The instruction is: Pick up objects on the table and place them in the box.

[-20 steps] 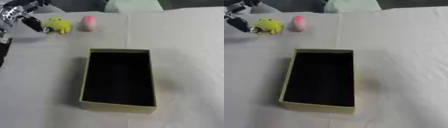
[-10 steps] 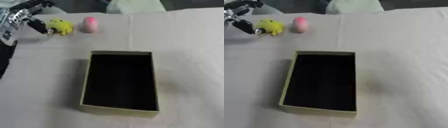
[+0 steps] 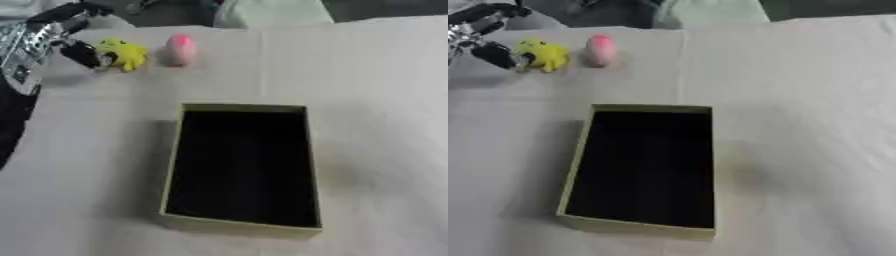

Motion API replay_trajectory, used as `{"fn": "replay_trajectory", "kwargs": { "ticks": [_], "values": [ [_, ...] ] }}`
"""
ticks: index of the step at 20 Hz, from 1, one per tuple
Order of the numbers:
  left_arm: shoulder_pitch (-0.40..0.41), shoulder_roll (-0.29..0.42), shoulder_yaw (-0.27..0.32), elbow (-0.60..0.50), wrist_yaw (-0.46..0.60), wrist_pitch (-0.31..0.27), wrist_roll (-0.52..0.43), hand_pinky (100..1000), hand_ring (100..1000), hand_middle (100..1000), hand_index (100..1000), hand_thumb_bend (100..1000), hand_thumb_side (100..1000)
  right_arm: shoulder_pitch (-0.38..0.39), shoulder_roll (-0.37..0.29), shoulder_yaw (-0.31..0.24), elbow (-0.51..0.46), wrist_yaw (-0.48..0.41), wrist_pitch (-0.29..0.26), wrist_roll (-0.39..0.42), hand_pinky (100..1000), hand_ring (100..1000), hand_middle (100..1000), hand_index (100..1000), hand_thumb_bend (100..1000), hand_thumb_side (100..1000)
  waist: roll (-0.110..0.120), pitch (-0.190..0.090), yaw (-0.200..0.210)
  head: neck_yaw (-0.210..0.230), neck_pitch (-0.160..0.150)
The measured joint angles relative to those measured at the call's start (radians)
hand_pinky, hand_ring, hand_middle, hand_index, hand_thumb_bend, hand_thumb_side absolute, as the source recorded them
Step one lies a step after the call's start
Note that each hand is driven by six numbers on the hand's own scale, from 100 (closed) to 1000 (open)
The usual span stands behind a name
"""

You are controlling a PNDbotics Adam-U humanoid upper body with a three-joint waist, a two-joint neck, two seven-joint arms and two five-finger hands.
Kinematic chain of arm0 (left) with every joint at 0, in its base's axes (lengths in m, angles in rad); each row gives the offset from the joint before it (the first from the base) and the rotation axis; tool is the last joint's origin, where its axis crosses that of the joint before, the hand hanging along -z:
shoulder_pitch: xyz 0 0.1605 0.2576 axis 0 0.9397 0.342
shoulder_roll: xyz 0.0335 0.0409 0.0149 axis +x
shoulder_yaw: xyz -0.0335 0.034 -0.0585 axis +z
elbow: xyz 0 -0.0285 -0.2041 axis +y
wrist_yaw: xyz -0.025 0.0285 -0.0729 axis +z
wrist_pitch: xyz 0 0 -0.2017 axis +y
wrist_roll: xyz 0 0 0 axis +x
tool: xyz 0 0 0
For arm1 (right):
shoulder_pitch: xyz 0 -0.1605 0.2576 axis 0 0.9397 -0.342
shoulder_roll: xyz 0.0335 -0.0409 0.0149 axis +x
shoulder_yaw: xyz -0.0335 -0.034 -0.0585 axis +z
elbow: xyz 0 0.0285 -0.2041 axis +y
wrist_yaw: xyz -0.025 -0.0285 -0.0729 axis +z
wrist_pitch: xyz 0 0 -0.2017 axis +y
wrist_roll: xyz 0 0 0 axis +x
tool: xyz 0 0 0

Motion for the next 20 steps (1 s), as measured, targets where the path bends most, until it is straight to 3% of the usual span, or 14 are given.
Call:
{"fn": "replay_trajectory", "kwargs": {
  "ticks": [7, 11, 12, 14, 20],
  "values": [
    [-0.006, 0.020, 0.000, 0.021, -0.002, -0.015, -0.075, 882, 967, 930, 966, 366, 100, -0.005, 0.000, 0.000, 0.000, 0.000, -0.004, -0.004, 791, 719, 686, 804, 210, 1000, 0.019, 0.014, -0.019, 0.024, -0.009],
    [-0.006, 0.028, 0.007, 0.021, -0.002, -0.018, -0.124, 882, 967, 930, 966, 366, 100, -0.005, 0.000, 0.000, 0.000, 0.000, -0.005, -0.005, 791, 719, 686, 804, 210, 1000, 0.023, 0.016, -0.021, 0.028, -0.010],
    [-0.006, 0.028, 0.009, 0.021, -0.002, -0.017, -0.133, 906, 984, 942, 972, 438, 100, -0.005, 0.000, 0.000, 0.000, 0.000, -0.005, -0.005, 792, 717, 683, 799, 212, 1000, 0.023, 0.016, -0.021, 0.028, -0.010],
    [-0.006, 0.030, 0.012, 0.020, -0.002, -0.017, -0.149, 915, 993, 938, 971, 458, 100, -0.005, 0.000, 0.000, 0.000, 0.000, -0.005, -0.006, 792, 715, 679, 798, 214, 1000, 0.026, 0.021, -0.021, 0.028, -0.012],
    [-0.005, 0.038, 0.024, 0.014, -0.025, -0.003, -0.149, 920, 1000, 945, 974, 430, 100, -0.003, 0.000, 0.000, 0.000, 0.000, -0.003, -0.012, 792, 714, 676, 796, 218, 999, 0.032, 0.032, -0.027, 0.036, -0.018]
  ]
}}
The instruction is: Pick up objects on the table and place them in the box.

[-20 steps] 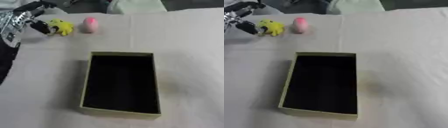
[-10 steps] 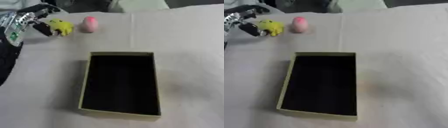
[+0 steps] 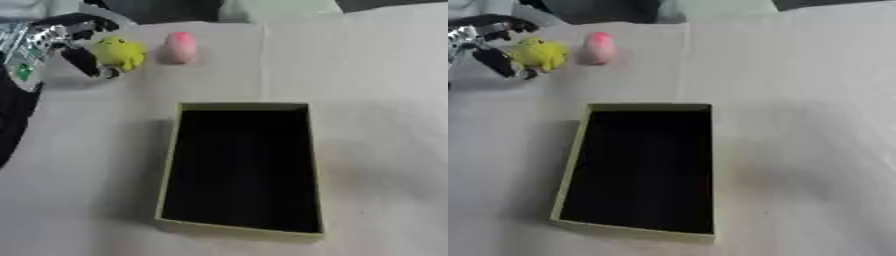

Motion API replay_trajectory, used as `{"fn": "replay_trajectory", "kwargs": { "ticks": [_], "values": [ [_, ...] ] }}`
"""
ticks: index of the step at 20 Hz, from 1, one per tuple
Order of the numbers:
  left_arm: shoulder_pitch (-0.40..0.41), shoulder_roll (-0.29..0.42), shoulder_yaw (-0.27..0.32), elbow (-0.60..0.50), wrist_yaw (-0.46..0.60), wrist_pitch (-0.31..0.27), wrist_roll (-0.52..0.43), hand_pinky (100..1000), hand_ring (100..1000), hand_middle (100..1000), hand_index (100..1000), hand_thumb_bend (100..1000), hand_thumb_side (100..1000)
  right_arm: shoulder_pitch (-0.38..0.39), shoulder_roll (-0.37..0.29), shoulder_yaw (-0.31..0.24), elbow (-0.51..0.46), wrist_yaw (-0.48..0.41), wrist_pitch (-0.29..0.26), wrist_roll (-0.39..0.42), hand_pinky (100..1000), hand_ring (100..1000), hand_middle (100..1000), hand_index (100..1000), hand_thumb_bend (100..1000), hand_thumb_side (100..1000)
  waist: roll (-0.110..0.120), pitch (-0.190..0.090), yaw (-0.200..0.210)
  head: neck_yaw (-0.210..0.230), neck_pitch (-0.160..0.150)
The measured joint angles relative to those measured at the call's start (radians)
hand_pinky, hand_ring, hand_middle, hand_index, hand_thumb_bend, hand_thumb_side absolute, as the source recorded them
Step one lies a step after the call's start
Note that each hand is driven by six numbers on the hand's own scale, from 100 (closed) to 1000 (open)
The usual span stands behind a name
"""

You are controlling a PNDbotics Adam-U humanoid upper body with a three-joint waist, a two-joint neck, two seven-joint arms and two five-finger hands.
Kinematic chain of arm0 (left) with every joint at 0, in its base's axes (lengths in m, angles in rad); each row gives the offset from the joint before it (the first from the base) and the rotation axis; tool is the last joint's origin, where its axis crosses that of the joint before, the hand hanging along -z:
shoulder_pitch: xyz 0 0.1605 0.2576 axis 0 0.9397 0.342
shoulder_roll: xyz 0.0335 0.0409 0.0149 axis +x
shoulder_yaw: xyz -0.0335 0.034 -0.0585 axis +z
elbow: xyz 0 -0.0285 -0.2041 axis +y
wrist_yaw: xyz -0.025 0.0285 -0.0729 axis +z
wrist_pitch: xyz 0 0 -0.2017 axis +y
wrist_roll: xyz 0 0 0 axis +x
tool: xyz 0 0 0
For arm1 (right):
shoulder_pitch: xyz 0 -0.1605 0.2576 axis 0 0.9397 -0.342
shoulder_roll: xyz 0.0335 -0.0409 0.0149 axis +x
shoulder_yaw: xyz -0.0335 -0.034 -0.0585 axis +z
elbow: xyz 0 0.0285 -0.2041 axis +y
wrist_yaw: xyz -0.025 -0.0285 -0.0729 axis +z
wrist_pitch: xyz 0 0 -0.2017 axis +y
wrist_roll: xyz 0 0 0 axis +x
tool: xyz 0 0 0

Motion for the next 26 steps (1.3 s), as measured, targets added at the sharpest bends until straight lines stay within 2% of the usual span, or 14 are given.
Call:
{"fn": "replay_trajectory", "kwargs": {
  "ticks": [9, 12, 21, 25, 26],
  "values": [
    [0.000, 0.016, 0.007, -0.005, -0.049, 0.022, 0.029, 907, 995, 945, 968, 343, 100, 0.000, 0.000, 0.001, 0.000, 0.000, 0.001, -0.001, 793, 714, 672, 796, 224, 997, 0.009, 0.013, -0.017, 0.019, -0.017],
    [0.000, 0.017, 0.008, -0.005, -0.065, 0.026, 0.037, 875, 977, 930, 948, 298, 100, -0.001, 0.000, 0.003, 0.000, 0.000, 0.001, -0.001, 793, 714, 671, 796, 226, 998, 0.011, 0.018, -0.025, 0.028, -0.024],
    [0.006, 0.024, 0.025, 0.034, -0.095, 0.043, 0.020, 852, 961, 917, 928, 249, 100, -0.010, 0.000, 0.006, 0.000, 0.000, -0.001, -0.002, 793, 713, 668, 795, 230, 995, 0.017, 0.039, -0.047, 0.046, -0.045],
    [0.007, 0.034, 0.032, 0.041, -0.093, 0.047, 0.013, 820, 919, 894, 915, 223, 100, -0.013, 0.000, 0.006, 0.000, 0.000, -0.003, -0.005, 794, 713, 667, 795, 233, 995, 0.017, 0.044, -0.058, 0.049, -0.053],
    [0.008, 0.034, 0.034, 0.044, -0.091, 0.048, 0.011, 800, 889, 861, 898, 202, 100, -0.013, 0.000, 0.006, 0.000, 0.000, -0.004, -0.006, 794, 713, 667, 795, 234, 995, 0.017, 0.046, -0.060, 0.049, -0.053]
  ]
}}
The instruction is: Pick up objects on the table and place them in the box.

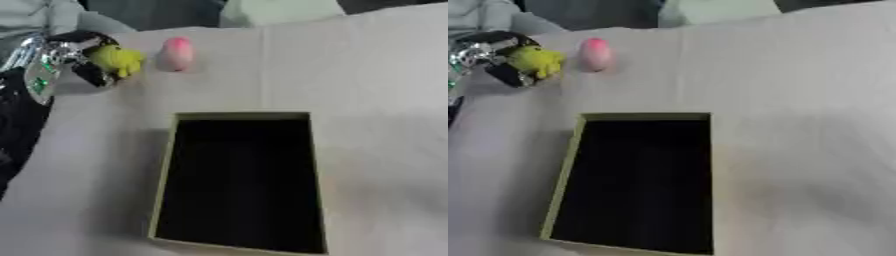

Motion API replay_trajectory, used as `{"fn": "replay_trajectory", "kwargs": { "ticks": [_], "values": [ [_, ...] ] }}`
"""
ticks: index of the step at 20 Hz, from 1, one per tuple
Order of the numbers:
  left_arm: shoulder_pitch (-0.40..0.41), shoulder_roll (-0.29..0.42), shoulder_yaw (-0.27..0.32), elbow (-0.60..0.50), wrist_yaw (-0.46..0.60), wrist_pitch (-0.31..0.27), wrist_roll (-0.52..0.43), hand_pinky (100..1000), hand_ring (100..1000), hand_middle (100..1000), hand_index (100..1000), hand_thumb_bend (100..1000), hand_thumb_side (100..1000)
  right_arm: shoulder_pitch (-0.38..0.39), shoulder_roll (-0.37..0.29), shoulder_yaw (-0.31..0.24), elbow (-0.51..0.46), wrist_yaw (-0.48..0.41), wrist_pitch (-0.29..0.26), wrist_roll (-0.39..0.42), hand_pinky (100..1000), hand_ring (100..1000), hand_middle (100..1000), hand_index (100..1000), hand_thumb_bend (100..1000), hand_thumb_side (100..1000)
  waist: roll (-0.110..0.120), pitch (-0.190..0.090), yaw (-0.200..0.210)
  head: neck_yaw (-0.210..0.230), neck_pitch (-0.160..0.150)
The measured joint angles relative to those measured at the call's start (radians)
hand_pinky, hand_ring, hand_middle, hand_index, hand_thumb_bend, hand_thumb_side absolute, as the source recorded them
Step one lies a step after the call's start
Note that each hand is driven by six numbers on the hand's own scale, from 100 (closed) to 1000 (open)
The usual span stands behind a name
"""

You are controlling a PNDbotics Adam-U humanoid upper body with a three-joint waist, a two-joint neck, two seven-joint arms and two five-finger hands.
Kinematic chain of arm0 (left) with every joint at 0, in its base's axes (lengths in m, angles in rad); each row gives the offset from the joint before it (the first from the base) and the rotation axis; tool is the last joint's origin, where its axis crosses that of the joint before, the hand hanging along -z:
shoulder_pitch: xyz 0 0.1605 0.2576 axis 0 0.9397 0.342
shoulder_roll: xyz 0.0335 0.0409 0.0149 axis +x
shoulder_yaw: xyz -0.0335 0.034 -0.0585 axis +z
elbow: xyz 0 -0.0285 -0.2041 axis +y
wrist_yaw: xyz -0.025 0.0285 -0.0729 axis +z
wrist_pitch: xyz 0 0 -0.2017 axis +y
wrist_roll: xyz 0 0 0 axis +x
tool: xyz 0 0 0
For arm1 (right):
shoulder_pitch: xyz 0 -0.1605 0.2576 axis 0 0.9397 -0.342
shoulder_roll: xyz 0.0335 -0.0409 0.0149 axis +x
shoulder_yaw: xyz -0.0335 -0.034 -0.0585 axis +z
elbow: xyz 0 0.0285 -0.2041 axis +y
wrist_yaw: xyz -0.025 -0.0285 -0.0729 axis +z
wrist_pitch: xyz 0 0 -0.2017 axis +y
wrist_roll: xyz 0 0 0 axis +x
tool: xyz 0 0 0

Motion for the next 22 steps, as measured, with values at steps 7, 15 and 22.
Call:
{"fn": "replay_trajectory", "kwargs": {
  "ticks": [7, 15, 22],
  "values": [
    [0.002, 0.007, 0.008, -0.001, 0.006, 0.008, 0.017, 661, 715, 713, 759, 183, 117, 0.002, 0.001, 0.000, 0.000, 0.000, -0.002, -0.002, 794, 713, 666, 795, 237, 995, 0.000, 0.002, -0.003, 0.003, -0.004],
    [0.010, 0.006, 0.001, -0.010, 0.032, 0.009, 0.092, 677, 727, 723, 774, 199, 143, 0.023, 0.001, 0.000, 0.000, 0.000, 0.003, -0.006, 793, 713, 667, 795, 233, 996, -0.015, -0.019, 0.018, -0.013, 0.022],
    [0.022, 0.006, -0.028, -0.055, 0.045, -0.007, 0.110, 611, 657, 656, 715, 186, 139, 0.037, 0.009, -0.001, 0.000, -0.001, 0.007, -0.009, 793, 714, 670, 795, 225, 999, -0.023, -0.067, 0.046, -0.045, 0.067]
  ]
}}
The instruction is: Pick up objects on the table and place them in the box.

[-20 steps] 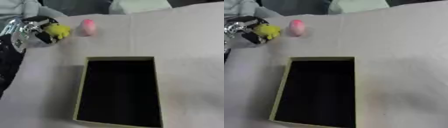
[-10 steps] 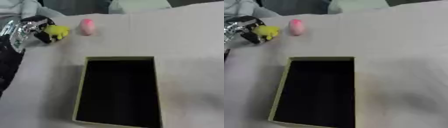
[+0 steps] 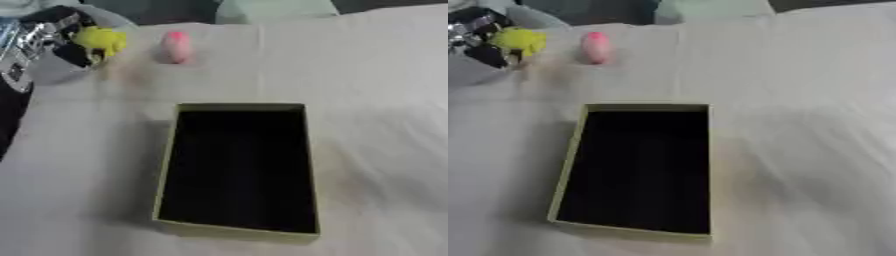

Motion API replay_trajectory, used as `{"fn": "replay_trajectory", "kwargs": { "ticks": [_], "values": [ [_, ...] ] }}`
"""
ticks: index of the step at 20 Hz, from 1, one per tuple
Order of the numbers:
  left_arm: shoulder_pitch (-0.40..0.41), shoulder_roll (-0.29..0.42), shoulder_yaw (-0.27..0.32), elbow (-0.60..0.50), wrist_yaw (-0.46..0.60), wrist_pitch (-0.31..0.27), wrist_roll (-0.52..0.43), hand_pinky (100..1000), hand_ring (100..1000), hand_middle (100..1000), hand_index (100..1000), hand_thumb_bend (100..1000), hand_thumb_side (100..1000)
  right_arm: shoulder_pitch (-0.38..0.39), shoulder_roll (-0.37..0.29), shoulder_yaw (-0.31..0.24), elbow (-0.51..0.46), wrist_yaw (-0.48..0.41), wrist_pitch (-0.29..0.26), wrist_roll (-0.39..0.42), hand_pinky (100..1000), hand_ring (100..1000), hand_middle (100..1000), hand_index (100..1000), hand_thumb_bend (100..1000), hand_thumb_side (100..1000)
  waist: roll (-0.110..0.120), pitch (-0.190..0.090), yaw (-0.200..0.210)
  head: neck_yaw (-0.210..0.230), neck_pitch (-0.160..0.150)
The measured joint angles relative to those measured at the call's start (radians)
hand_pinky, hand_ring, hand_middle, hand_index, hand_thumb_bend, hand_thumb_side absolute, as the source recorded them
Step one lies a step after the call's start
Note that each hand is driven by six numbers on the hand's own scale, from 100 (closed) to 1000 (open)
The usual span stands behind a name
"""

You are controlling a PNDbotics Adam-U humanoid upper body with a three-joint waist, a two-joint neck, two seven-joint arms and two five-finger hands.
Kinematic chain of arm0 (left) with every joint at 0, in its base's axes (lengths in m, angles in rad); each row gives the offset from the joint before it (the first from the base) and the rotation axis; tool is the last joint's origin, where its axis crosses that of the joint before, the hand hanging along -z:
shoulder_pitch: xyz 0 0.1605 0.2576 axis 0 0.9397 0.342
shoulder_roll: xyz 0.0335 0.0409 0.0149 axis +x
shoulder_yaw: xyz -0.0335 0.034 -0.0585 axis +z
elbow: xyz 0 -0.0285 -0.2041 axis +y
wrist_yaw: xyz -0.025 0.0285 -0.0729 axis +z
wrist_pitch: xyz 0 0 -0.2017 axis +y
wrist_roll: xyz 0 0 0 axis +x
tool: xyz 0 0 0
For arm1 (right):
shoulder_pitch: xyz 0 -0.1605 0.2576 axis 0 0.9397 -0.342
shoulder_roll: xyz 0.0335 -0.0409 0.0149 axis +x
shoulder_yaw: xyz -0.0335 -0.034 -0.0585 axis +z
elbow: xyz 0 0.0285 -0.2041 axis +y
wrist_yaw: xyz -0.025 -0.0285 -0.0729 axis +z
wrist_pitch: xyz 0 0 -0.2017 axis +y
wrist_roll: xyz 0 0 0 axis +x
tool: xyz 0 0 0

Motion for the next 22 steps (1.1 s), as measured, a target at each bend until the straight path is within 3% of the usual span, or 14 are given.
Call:
{"fn": "replay_trajectory", "kwargs": {
  "ticks": [8, 11, 18, 22],
  "values": [
    [0.021, -0.011, -0.053, -0.110, 0.051, -0.039, -0.009, 638, 674, 673, 733, 191, 150, 0.023, 0.008, -0.006, 0.000, -0.007, 0.002, -0.002, 793, 714, 672, 795, 213, 1000, -0.010, -0.058, 0.041, -0.037, 0.050],
    [0.035, -0.024, -0.095, -0.171, 0.080, -0.069, 0.001, 645, 684, 682, 739, 188, 165, 0.032, 0.008, -0.007, 0.000, -0.008, 0.006, -0.004, 792, 715, 672, 795, 242, 995, -0.017, -0.076, 0.060, -0.064, 0.070],
    [0.073, -0.081, -0.223, -0.316, 0.126, -0.155, 0.057, 652, 687, 684, 744, 212, 195, 0.048, 0.020, -0.009, 0.000, -0.013, 0.012, 0.000, 792, 715, 674, 795, 208, 1000, -0.029, -0.118, 0.097, -0.112, 0.103],
    [0.104, -0.105, -0.268, -0.402, 0.135, -0.207, 0.103, 650, 687, 683, 743, 211, 221, 0.054, 0.027, -0.012, 0.000, -0.016, 0.016, -0.002, 791, 715, 674, 794, 205, 1000, -0.034, -0.140, 0.109, -0.137, 0.120]
  ]
}}
